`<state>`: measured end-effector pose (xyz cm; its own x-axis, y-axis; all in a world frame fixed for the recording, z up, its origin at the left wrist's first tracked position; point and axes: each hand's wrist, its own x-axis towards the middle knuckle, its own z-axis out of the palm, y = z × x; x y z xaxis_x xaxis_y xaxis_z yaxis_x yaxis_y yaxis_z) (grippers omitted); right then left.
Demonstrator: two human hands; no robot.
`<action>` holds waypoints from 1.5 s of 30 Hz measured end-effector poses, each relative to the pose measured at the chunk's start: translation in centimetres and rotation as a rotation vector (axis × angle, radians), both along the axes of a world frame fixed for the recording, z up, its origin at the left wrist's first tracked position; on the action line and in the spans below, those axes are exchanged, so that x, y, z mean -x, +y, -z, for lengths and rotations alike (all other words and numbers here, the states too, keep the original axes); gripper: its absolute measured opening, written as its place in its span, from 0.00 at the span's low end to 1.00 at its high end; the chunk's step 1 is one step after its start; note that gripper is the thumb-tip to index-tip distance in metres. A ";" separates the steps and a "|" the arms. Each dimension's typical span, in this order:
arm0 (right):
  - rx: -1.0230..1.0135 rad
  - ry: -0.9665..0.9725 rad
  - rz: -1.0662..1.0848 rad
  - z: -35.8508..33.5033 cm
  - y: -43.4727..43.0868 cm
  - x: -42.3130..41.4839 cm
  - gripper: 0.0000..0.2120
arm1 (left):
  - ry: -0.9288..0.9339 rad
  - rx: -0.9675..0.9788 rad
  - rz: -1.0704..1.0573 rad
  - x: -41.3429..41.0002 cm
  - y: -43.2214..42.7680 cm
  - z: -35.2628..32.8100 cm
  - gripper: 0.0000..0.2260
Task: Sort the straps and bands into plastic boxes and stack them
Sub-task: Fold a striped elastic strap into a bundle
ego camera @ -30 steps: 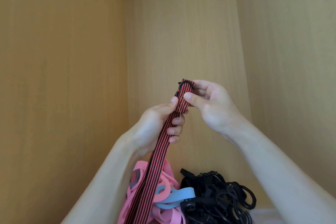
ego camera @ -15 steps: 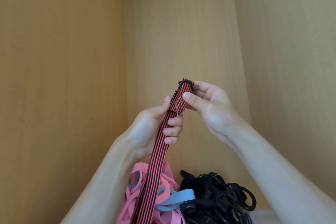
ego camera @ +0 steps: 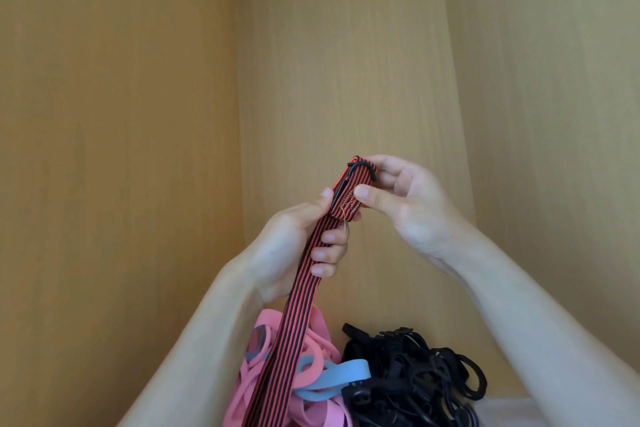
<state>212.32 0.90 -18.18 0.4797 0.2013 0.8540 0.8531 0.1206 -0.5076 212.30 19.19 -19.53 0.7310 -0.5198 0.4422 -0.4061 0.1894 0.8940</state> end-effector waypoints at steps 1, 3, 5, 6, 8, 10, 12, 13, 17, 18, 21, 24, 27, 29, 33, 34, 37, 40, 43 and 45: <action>-0.009 0.006 0.004 0.0 0.1 0.0 0.11 | 0.010 -0.006 0.000 0.1 -0.1 0.0 0.21; -0.025 0.014 0.007 0.1 0.3 -0.1 0.11 | 0.008 -0.015 0.011 0.3 -0.2 -0.1 0.24; -0.041 0.020 0.006 0.2 0.4 -0.1 0.10 | -0.003 -0.008 0.026 0.7 -0.1 -0.1 0.26; -0.056 0.021 0.013 0.2 0.5 -0.1 0.10 | -0.007 -0.001 0.024 0.9 -0.1 -0.1 0.26; -0.099 0.019 0.046 0.1 0.4 -0.1 0.11 | -0.016 -0.001 -0.008 1.2 -0.1 0.0 0.26; -0.136 0.002 0.091 0.0 0.3 -0.1 0.11 | -0.035 -0.018 -0.056 1.3 -0.3 0.0 0.25; -0.153 -0.033 0.140 -0.1 0.3 0.0 0.12 | -0.044 -0.021 -0.097 1.4 -0.6 0.1 0.22; -0.155 -0.058 0.163 -0.1 0.4 0.0 0.13 | -0.045 -0.011 -0.115 1.4 -0.7 0.1 0.21; -0.159 -0.194 0.211 0.6 1.6 0.3 0.17 | -0.067 0.043 -0.160 1.2 -0.9 0.1 0.19; -0.152 -0.237 0.231 0.8 1.9 0.3 0.18 | -0.069 0.061 -0.157 1.2 -1.0 0.0 0.18; -0.093 -0.344 0.319 1.6 2.6 0.0 0.17 | -0.050 0.114 -0.140 1.6 -1.1 -0.1 0.16; -0.019 -0.422 0.382 1.9 2.8 -0.4 0.12 | -0.034 0.127 -0.092 1.8 -0.8 -0.2 0.20; 0.052 -0.484 0.417 2.1 2.9 -0.5 0.11 | -0.016 0.090 -0.003 1.7 -0.5 -0.1 0.31; 0.066 -0.564 0.481 2.1 3.0 -0.3 0.14 | -0.019 0.077 0.057 1.4 -0.2 -0.1 0.37; 0.082 -0.645 0.556 2.1 3.3 -0.1 0.15 | -0.082 0.055 0.057 1.2 0.0 -0.2 0.27; 0.082 -0.643 0.575 2.1 3.2 -0.1 0.15 | -0.098 0.046 0.031 1.2 0.0 -0.1 0.24; 0.088 -0.586 0.568 2.1 2.7 -0.3 0.15 | -0.095 0.060 0.034 1.2 -0.1 0.0 0.16; 0.133 -0.469 0.472 1.9 2.5 -0.1 0.17 | -0.066 0.125 0.092 1.5 0.0 0.0 0.14; 0.199 -0.442 0.425 1.6 2.2 0.4 0.19 | -0.053 0.189 0.090 1.4 0.1 -0.1 0.22; 0.264 -0.441 0.455 1.3 1.6 0.7 0.20 | -0.030 0.237 0.098 1.4 0.1 -0.1 0.23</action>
<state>211.62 2.54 -19.48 0.1845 0.2909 0.9388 0.9234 -0.3785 -0.0642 210.91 19.31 -19.47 0.6668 -0.4670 0.5807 -0.4007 0.4324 0.8078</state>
